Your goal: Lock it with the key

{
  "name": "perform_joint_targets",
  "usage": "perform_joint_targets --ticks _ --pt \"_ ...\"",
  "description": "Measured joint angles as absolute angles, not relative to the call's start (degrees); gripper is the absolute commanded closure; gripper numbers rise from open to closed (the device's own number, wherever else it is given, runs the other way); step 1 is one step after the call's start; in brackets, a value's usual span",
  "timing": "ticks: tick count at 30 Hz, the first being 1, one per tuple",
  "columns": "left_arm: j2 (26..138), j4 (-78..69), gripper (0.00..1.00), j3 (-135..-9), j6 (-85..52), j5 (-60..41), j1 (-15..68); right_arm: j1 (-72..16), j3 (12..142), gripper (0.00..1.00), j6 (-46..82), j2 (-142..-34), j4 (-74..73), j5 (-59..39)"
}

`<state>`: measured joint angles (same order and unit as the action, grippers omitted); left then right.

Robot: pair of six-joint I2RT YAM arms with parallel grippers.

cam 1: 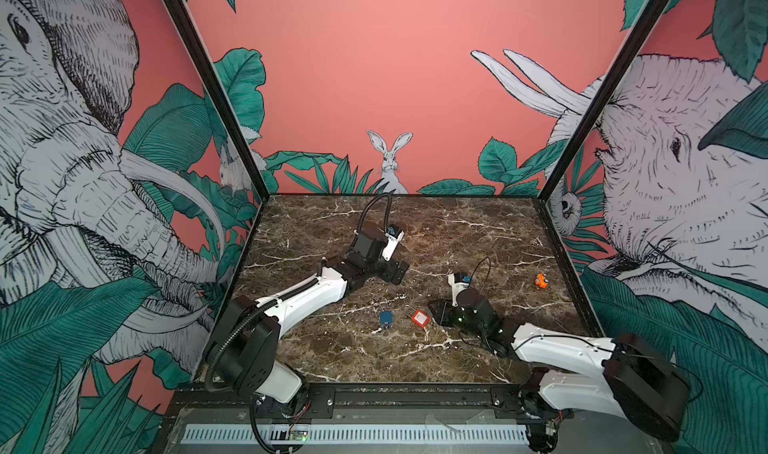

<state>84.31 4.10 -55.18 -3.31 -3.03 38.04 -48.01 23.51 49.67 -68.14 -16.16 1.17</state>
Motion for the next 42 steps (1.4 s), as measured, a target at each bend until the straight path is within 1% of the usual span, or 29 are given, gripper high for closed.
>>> perform_joint_targets --ticks 1,2,3,7,11,13,16,19,22,24,26,30,32,37,41,42 --pt "83.8 3.7 0.03 -54.7 -3.7 -2.5 38.0 -48.0 24.6 0.35 48.7 -67.4 -14.3 1.1" --pt "83.3 3.2 0.02 -54.4 -3.9 -2.1 38.0 -48.0 25.7 0.05 47.9 -67.0 -12.8 1.1" --pt "82.7 2.7 0.02 -54.3 -4.2 -1.6 38.0 -48.0 27.2 0.02 46.8 -66.7 -10.7 1.1" --pt "79.6 -0.8 0.02 -52.6 -5.1 0.3 38.0 -48.1 32.2 0.02 41.8 -65.7 -5.1 1.1" --pt "75.0 -4.9 0.03 -48.3 -6.0 2.9 38.0 -48.4 34.0 0.02 38.5 -64.3 -2.3 1.6" --pt "72.3 -6.8 0.02 -45.9 -6.6 4.2 38.0 -48.4 32.5 0.02 38.9 -62.3 -4.5 2.7" --pt "69.8 -7.9 0.03 -44.2 -7.4 6.1 38.0 -48.2 25.6 0.02 42.3 -57.1 -13.3 3.6" --pt "68.5 -7.9 0.02 -43.7 -8.4 7.9 38.0 -46.4 24.3 0.02 44.3 -56.4 -13.3 1.6" --pt "67.2 -7.6 0.02 -42.9 -10.2 9.1 38.0 -45.6 30.6 0.02 43.0 -60.0 -8.5 -1.8" --pt "66.1 -7.0 0.02 -41.8 -11.9 9.5 38.0 -46.9 35.5 0.03 41.6 -62.3 -5.9 -2.9" --pt "64.7 -6.0 0.02 -40.7 -14.0 9.7 37.8 -49.1 40.4 0.05 39.9 -64.7 -1.7 -2.0" --pt "61.5 -1.2 0.02 -40.3 -17.5 9.9 37.7 -55.6 51.4 0.06 36.2 -72.0 8.7 3.3" --pt "59.2 0.7 0.02 -40.0 -18.3 9.9 37.6 -58.2 55.3 0.11 34.8 -75.7 12.4 5.7" --pt "52.8 5.1 0.02 -38.6 -19.7 10.5 36.9 -62.0 60.1 0.35 32.9 -83.7 18.6 8.7" --pt "50.6 9.0 0.02 -38.5 -20.9 11.5 36.4 -62.1 62.3 0.41 32.8 -89.8 21.6 8.5" --pt "50.4 9.7 0.02 -38.3 -21.2 11.6 36.2 -62.1 62.9 0.41 32.9 -91.3 22.2 8.3"
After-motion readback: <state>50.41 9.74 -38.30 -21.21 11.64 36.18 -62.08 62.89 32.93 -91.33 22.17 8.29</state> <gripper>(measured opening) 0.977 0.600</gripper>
